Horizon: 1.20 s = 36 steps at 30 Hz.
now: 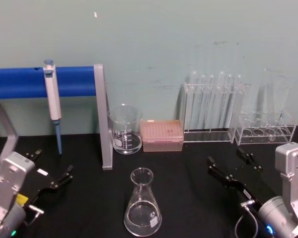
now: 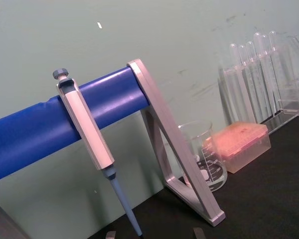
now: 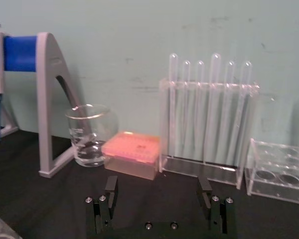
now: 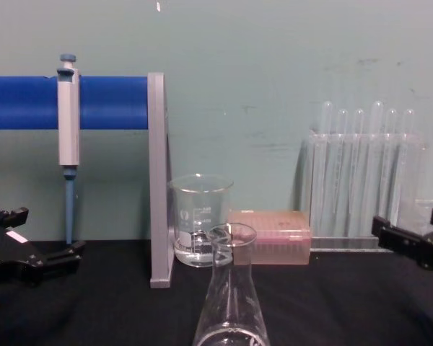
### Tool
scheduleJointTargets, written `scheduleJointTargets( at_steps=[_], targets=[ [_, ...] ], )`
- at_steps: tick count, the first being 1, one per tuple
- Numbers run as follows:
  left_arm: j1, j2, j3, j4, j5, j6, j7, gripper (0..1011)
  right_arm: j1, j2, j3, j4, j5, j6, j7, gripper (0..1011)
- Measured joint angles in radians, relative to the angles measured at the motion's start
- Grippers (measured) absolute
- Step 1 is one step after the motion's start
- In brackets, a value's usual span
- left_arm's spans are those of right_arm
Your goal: Grasp the erlenmeyer flask with one hand, shake it three times, then place it back.
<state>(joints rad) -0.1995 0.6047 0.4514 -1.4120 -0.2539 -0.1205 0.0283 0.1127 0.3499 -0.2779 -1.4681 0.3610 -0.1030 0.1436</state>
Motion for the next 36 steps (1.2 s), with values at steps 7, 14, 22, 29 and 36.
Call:
scheduleJointTargets(
  at_steps=[7,14,22,29,36],
  targets=[
    [0.0,0.0,0.0,0.0,0.0,0.0,0.0,1001,-0.004,-0.026,0.017,0.034,-0.021,-0.001,-0.015,1000],
    [0.0,0.0,0.0,0.0,0.0,0.0,0.0,1001,-0.009,-0.04,0.034,0.041,-0.024,0.002,-0.003,1000],
    [0.0,0.0,0.0,0.0,0.0,0.0,0.0,1001,-0.012,-0.045,0.043,0.037,-0.021,0.005,0.007,1000],
    [0.0,0.0,0.0,0.0,0.0,0.0,0.0,1001,-0.011,-0.044,0.041,0.037,-0.02,0.006,0.007,1000],
    [0.0,0.0,0.0,0.0,0.0,0.0,0.0,1001,-0.011,-0.043,0.04,0.037,-0.02,0.006,0.006,1000]
  ],
)
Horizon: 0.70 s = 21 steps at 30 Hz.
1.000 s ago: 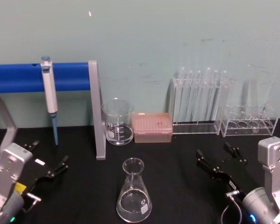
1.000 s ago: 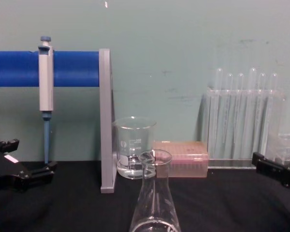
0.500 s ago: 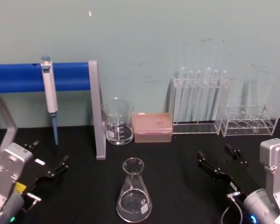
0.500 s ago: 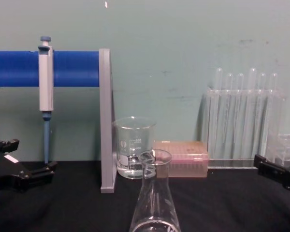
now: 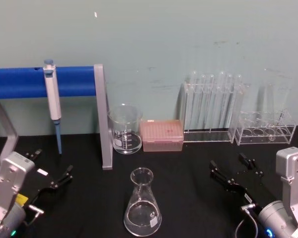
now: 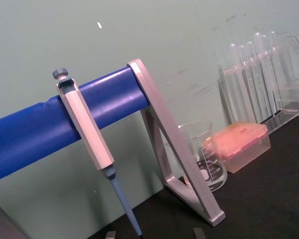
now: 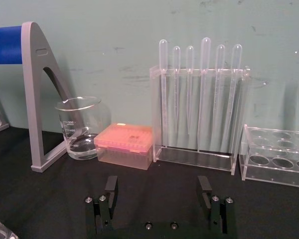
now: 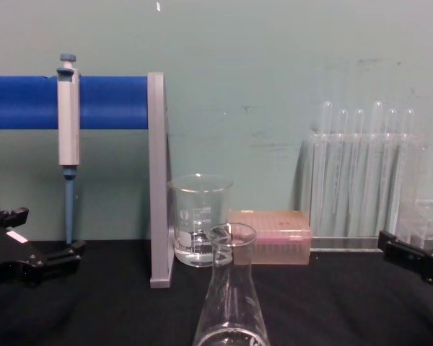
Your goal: Grasp the erlenmeyer flask with one hand, shake it three times, then place it back.
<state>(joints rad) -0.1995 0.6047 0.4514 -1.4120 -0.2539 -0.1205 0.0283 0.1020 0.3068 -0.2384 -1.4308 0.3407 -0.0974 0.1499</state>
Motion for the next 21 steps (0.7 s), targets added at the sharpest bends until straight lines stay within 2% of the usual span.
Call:
scheduleJointTargets(
  at_steps=[21],
  targets=[
    [0.0,0.0,0.0,0.0,0.0,0.0,0.0,1001,0.001,0.001,-0.002,0.001,0.0,0.0,-0.001,1000]
  ],
)
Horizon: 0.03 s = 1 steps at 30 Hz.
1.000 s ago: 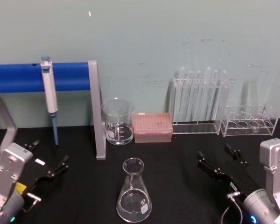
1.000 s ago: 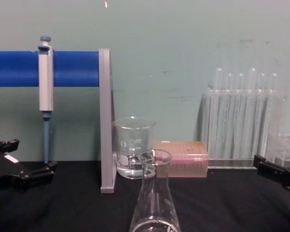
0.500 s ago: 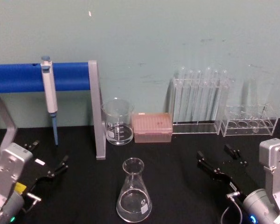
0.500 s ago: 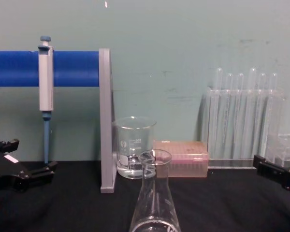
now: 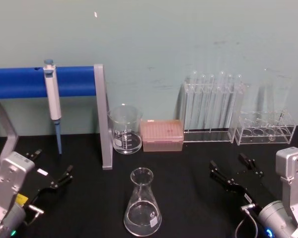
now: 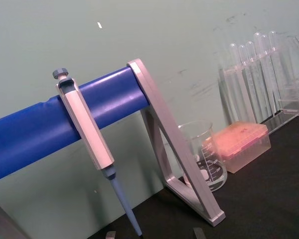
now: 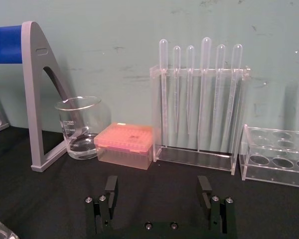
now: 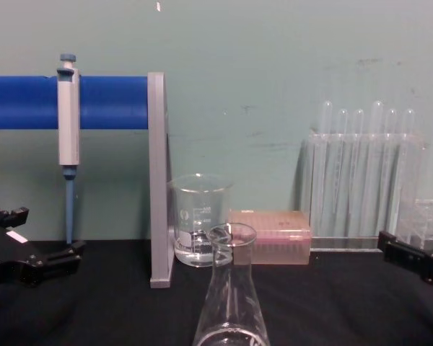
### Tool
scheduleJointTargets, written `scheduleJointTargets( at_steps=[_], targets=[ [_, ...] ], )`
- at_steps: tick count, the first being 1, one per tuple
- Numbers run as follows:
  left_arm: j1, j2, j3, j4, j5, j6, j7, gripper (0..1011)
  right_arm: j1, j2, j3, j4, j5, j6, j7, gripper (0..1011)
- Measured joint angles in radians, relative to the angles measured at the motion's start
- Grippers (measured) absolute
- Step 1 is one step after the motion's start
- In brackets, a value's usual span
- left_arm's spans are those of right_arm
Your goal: Grasp the erlenmeyer flask with one hand, shake it three times, then place it back.
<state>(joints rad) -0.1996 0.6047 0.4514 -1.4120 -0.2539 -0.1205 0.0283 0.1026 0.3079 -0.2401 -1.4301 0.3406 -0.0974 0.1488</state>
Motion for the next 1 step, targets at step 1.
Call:
scheduleJointTargets(
  at_steps=[1],
  targets=[
    [0.0,0.0,0.0,0.0,0.0,0.0,0.0,1001,0.0,0.0,0.0,0.0,0.0,0.0,0.0,1000]
  ],
)
